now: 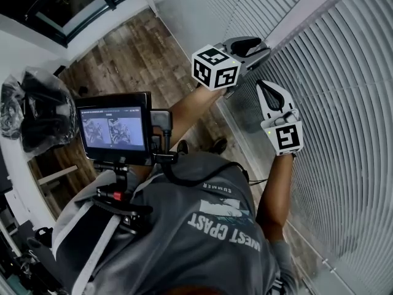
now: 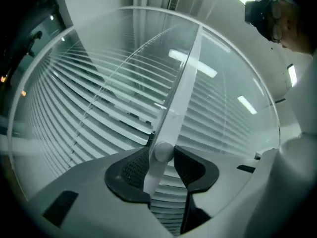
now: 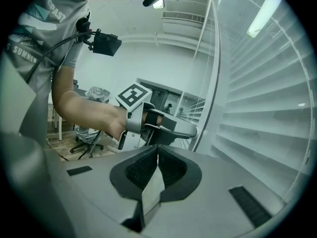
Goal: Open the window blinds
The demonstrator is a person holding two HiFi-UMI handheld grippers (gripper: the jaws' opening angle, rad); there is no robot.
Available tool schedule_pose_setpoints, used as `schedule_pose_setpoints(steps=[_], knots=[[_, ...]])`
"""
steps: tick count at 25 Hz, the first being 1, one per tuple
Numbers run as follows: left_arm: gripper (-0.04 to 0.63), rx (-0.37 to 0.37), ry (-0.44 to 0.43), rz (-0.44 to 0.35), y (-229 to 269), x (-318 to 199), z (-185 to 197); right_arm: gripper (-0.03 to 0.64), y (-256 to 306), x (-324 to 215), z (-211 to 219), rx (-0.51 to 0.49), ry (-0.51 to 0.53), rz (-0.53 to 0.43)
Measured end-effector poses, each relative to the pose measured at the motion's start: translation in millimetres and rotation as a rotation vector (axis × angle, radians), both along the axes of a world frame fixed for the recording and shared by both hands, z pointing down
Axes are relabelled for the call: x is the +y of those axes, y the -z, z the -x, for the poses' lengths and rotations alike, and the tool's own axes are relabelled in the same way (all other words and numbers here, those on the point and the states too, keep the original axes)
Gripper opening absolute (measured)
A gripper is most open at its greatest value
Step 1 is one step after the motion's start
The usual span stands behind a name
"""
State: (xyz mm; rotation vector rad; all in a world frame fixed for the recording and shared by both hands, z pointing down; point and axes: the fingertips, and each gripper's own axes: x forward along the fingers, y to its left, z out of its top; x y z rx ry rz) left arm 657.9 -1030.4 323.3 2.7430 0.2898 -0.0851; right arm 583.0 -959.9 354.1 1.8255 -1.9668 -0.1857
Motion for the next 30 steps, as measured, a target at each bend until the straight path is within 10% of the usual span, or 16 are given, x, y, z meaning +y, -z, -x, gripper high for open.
schedule_pose_setpoints(steps=[4, 6, 10, 12, 16, 20, 22, 26, 30], knots=[[0.127, 0.009, 0.006, 0.019, 4, 2, 1, 0.002, 0, 1, 0, 0.001, -0.001, 0.006], [0.126, 0.005, 0.033, -0.111, 5, 4, 1, 0.002, 0, 1, 0, 0.0, -0.001, 0.005], [0.126, -0.075, 0.238, -1.121, 1, 15, -1, 0.002, -2, 1, -1, -0.001, 0.001, 0.006], [0.126, -0.086, 0.262, -1.314, -1, 18, -4, 0.002, -3, 0, -2, -0.001, 0.001, 0.008], [0.126, -0.079, 0.201, -1.08, -4, 16, -4, 0.002, -6, -1, -2, -0.008, -0.003, 0.015], [0.141, -0.004, 0.045, -0.308, 3, 7, 4, 0.002, -6, -1, -1, -0.01, -0.002, 0.01], [0.14, 0.015, 0.024, -0.106, 7, 2, 5, 0.002, -5, -1, -2, -0.008, -0.002, 0.007], [0.124, 0.024, 0.026, -0.015, 11, -1, 1, 0.002, -1, -2, -7, -0.009, -0.002, 0.01], [0.123, 0.002, 0.035, -0.208, 10, 4, 1, 0.002, -4, -1, -6, -0.01, -0.004, 0.01]])
